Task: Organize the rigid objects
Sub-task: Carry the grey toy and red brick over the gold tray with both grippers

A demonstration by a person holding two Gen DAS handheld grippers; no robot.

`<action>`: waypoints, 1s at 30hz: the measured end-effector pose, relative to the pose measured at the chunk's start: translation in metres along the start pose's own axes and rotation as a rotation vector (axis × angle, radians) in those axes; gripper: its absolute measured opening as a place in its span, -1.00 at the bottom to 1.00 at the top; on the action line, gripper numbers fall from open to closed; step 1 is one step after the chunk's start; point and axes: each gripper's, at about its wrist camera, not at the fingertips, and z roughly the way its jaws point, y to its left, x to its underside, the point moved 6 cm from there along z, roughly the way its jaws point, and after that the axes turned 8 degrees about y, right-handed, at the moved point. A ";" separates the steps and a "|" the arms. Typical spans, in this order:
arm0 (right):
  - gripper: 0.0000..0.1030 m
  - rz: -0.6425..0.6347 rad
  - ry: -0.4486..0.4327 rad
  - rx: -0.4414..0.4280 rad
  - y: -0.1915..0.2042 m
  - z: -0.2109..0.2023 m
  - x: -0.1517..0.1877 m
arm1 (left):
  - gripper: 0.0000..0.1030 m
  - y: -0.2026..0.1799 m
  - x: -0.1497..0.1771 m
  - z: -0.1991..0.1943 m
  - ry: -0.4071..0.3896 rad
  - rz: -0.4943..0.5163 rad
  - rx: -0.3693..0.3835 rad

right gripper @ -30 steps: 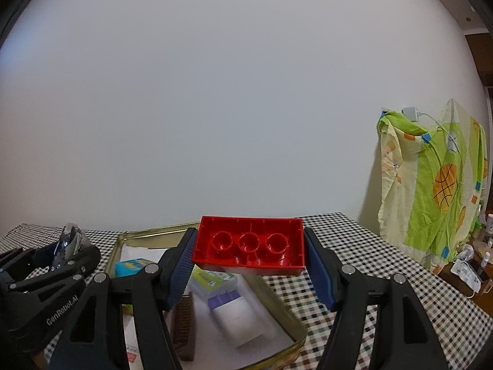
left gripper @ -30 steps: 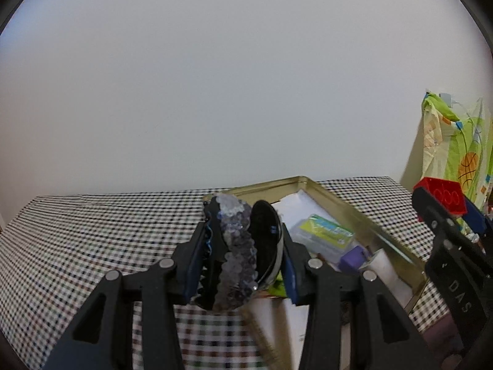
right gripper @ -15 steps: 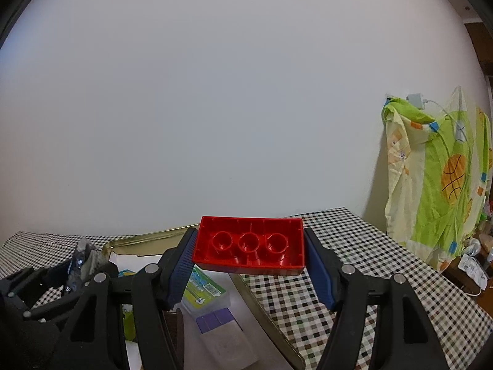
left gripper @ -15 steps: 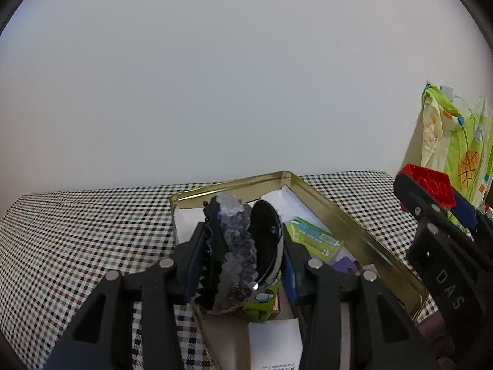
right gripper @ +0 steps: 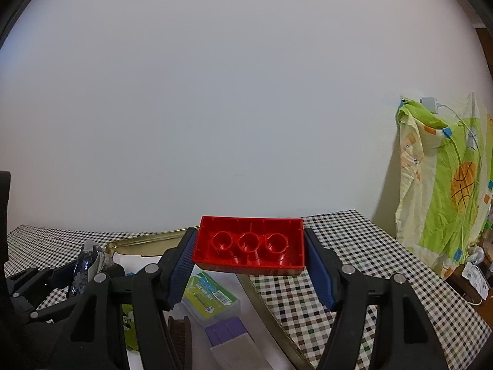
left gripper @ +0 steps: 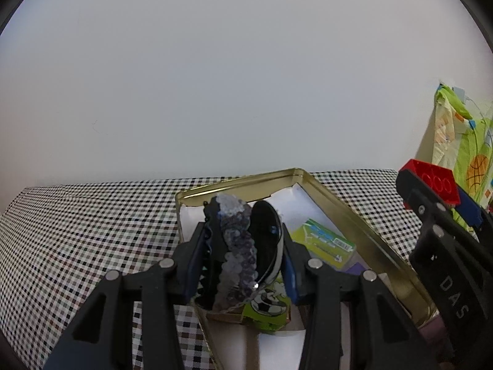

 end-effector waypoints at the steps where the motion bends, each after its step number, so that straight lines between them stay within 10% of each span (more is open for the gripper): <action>1: 0.34 -0.001 0.006 -0.004 0.002 0.002 -0.001 | -0.18 0.000 0.000 0.001 0.004 -0.003 -0.002; 30: 0.34 -0.053 0.344 -0.093 0.021 0.073 -0.010 | -0.18 0.013 -0.002 0.034 0.160 -0.038 0.048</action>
